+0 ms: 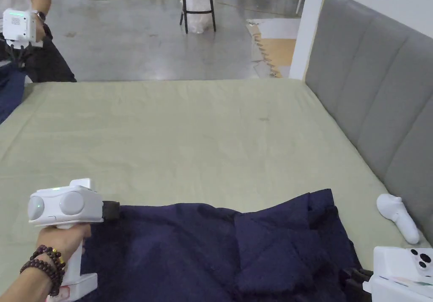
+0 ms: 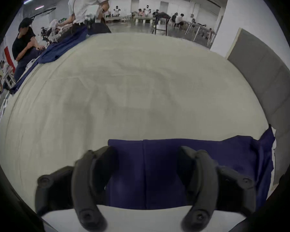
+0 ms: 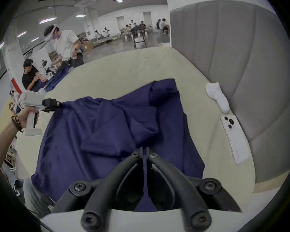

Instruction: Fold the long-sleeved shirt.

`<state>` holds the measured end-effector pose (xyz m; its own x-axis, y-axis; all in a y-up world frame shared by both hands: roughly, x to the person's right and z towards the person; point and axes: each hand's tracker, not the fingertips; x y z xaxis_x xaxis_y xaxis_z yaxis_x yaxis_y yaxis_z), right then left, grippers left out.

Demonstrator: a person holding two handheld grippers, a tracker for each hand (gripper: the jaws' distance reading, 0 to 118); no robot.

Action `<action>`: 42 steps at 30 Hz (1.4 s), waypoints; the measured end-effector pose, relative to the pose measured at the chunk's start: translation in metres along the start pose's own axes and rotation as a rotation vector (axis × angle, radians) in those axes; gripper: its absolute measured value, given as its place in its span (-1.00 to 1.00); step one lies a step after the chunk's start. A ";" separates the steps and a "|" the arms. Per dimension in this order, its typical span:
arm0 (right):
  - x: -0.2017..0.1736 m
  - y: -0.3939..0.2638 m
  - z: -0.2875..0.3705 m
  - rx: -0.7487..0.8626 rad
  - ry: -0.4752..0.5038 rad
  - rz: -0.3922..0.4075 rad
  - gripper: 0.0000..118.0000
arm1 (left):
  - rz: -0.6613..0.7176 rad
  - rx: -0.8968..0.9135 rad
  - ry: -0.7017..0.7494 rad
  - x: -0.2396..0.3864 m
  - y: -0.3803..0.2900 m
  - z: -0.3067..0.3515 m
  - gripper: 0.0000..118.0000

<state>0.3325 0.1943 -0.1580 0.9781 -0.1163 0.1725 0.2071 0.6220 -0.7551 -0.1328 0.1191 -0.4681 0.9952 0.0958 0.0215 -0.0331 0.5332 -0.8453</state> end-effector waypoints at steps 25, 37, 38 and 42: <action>0.000 0.174 -0.237 -0.362 -0.104 0.143 -0.20 | -0.005 0.165 -0.115 0.011 -0.030 0.083 -0.77; 0.007 0.157 -0.112 -0.017 0.058 -0.014 -0.78 | -0.002 0.265 -0.149 -0.001 -0.046 0.141 -0.77; 0.005 0.148 -0.087 0.029 0.064 -0.007 -0.78 | 0.008 0.295 -0.175 -0.004 -0.054 0.158 -0.77; 0.001 0.099 0.003 0.147 0.079 0.035 -0.78 | 0.004 0.355 -0.196 -0.019 -0.102 0.224 -0.77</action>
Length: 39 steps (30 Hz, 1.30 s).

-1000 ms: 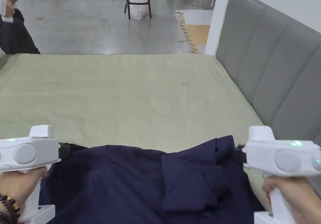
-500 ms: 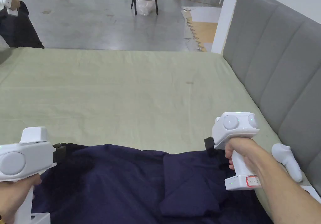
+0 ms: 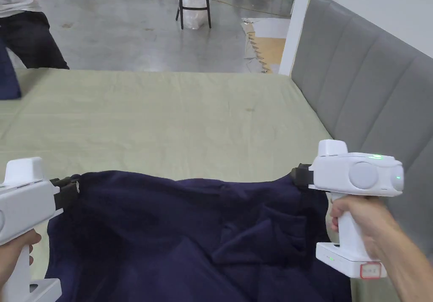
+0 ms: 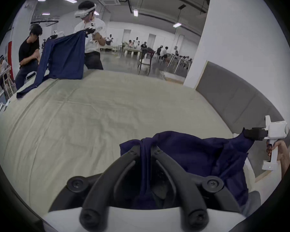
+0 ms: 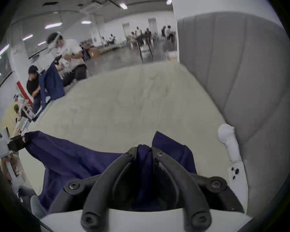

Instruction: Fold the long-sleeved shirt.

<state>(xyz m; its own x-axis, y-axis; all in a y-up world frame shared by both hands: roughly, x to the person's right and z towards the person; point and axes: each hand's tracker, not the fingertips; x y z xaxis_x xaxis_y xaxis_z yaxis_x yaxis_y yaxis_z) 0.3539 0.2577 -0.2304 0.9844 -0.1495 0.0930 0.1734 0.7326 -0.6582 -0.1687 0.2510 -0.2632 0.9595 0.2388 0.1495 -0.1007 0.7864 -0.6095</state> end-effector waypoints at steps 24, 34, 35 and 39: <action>-0.012 -0.223 0.072 -0.301 -0.112 0.142 0.10 | 0.069 -0.291 0.121 -0.037 -0.210 0.092 0.47; -0.055 -0.138 0.157 0.041 -0.028 0.164 -0.70 | -0.087 -0.006 0.043 0.023 -0.110 0.163 0.31; -0.060 -0.135 0.156 0.050 -0.039 0.165 -0.88 | -0.095 0.011 0.031 0.029 -0.106 0.164 -0.18; -0.073 -0.131 0.140 0.023 -0.016 0.164 -1.00 | -0.105 0.028 0.047 0.046 -0.105 0.146 -0.94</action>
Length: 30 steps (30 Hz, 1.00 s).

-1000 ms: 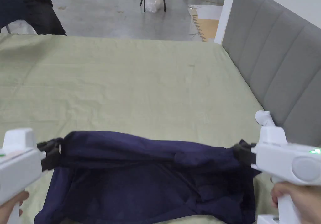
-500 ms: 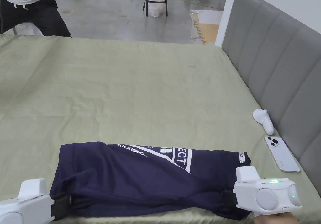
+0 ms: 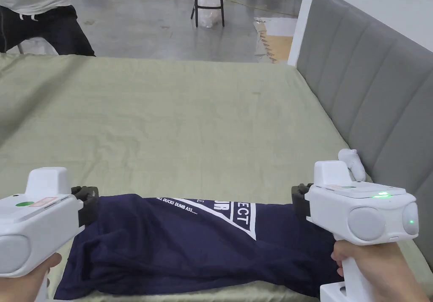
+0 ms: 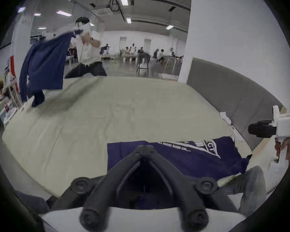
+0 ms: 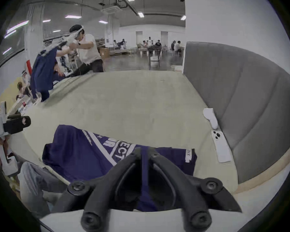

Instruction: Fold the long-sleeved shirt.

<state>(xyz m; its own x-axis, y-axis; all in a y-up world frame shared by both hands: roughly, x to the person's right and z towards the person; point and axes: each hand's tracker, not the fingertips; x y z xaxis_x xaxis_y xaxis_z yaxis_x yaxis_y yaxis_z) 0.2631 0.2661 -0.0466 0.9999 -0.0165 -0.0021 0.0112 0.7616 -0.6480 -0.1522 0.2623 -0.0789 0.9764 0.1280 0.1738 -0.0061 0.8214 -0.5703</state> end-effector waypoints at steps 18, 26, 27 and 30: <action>-0.008 -0.034 -0.012 -0.096 0.114 -0.087 -1.00 | 0.964 -0.347 -0.464 -0.190 -0.099 -0.114 0.83; -0.010 -0.043 -0.015 -0.132 0.130 -0.143 -1.00 | 0.933 -0.355 -0.705 -0.117 -0.100 -0.168 0.82; -0.010 -0.043 -0.015 -0.134 0.132 -0.146 -1.00 | 0.896 -0.335 -0.689 -0.113 -0.095 -0.173 0.70; -0.009 -0.043 -0.014 -0.138 0.128 -0.142 -1.00 | 0.807 -0.397 -0.574 -0.104 -0.085 -0.180 -0.55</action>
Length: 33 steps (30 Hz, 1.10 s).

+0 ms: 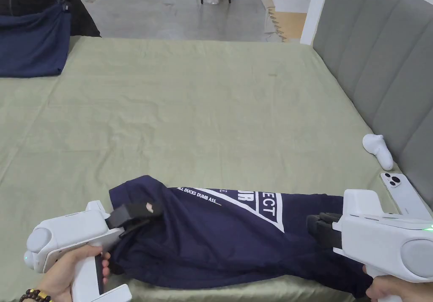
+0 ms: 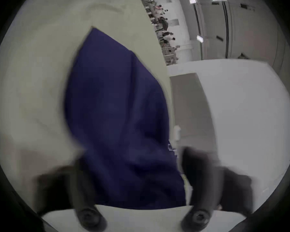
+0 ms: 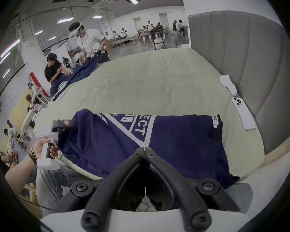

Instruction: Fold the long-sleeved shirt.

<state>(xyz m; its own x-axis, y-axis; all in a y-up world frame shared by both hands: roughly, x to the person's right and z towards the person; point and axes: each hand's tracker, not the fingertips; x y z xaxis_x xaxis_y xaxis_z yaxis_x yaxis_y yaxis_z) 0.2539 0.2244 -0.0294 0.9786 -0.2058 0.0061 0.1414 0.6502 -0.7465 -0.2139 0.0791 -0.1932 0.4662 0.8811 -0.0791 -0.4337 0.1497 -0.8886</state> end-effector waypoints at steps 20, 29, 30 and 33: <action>-0.018 0.013 -0.006 0.027 0.063 0.026 -1.00 | -0.069 0.362 0.291 -0.032 0.032 0.182 -0.73; -0.011 0.012 -0.008 0.026 0.063 0.016 -1.00 | -0.310 0.267 -0.044 0.100 -0.003 0.139 -0.73; -0.008 0.011 -0.006 0.030 0.060 0.010 -1.00 | -0.343 0.224 -0.087 0.123 -0.012 0.124 -0.73; 0.005 0.009 0.000 0.043 0.039 -0.013 -1.00 | -0.431 0.099 -0.188 0.176 -0.041 0.070 -0.73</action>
<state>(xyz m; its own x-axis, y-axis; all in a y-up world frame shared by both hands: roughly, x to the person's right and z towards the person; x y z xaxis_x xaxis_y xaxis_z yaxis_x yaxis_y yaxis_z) 0.2600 0.2294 -0.0357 0.9700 -0.2427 -0.0111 0.1614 0.6778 -0.7173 -0.1680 0.2599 -0.1389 0.4762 0.7939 0.3780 -0.3075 0.5531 -0.7743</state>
